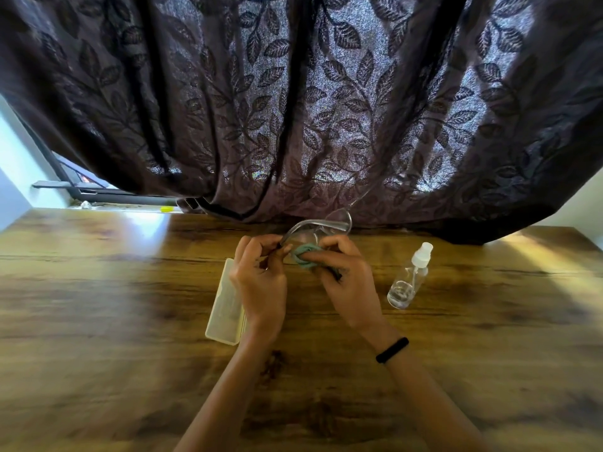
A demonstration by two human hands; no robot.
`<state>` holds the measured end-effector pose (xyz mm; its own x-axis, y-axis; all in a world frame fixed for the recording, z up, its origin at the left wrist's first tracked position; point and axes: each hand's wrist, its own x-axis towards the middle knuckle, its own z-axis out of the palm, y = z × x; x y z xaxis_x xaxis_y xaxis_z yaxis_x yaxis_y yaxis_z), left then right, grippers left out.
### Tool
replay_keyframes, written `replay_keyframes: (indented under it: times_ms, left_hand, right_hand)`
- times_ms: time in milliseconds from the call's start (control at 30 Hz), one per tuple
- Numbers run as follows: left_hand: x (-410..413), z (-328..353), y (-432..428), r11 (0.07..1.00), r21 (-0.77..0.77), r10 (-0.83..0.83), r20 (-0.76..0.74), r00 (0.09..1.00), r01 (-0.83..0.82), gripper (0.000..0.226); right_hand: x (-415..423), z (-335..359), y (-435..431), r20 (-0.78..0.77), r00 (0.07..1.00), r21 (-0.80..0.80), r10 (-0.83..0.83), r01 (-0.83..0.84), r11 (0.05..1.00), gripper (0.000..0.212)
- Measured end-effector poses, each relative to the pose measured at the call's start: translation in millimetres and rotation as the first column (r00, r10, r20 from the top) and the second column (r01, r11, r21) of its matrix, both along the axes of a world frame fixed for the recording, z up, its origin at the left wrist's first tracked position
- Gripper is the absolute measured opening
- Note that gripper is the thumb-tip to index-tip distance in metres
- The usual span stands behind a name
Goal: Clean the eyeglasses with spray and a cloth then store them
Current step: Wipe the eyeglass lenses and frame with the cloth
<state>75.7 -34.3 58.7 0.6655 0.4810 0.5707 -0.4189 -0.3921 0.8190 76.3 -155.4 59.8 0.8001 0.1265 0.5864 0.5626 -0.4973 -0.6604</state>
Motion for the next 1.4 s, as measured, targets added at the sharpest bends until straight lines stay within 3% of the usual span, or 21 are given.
replay_keyframes:
  times_ms: [133,233,400,567,800,900,1233,1400]
  left_hand:
    - [5,-2,8,1.000,-0.020,-0.018,-0.006,1.000,0.018,0.016]
    - [4,1,10,0.999,-0.026,-0.025,-0.010,1.000,0.024,0.015]
    - [2,4,7,0.997,-0.031,-0.066,-0.015,0.998,0.065,0.016]
    - [1,8,7,0.994,-0.089,-0.057,-0.018,0.998,0.055,0.018]
    - [1,6,7,0.993,-0.103,-0.063,-0.028,0.998,0.060,0.024]
    - [1,4,8,0.993,-0.096,-0.073,-0.034,0.997,0.069,0.022]
    - [-1,9,6,0.984,-0.099,-0.152,-0.039,0.988,0.148,0.040]
    - [-1,10,5,0.982,-0.112,-0.155,-0.034,0.987,0.151,0.029]
  right_hand:
    - [5,11,-16,-0.047,0.992,0.151,-0.114,0.120,0.981,0.034]
    - [13,19,-28,-0.090,0.979,0.171,-0.183,0.196,0.966,0.042]
    - [24,18,-35,-0.044,0.979,-0.037,-0.199,0.197,0.980,0.038]
    - [27,8,-35,-0.027,0.984,-0.217,-0.178,0.169,0.962,0.046]
    - [26,7,-29,0.027,0.987,-0.208,-0.158,0.160,0.965,0.035]
    - [28,6,-36,0.037,0.990,-0.277,-0.136,0.141,0.951,0.034]
    - [30,6,-47,0.184,0.935,-0.509,-0.303,0.354,0.785,0.044]
    - [29,5,-45,0.180,0.946,-0.461,-0.270,0.324,0.826,0.037]
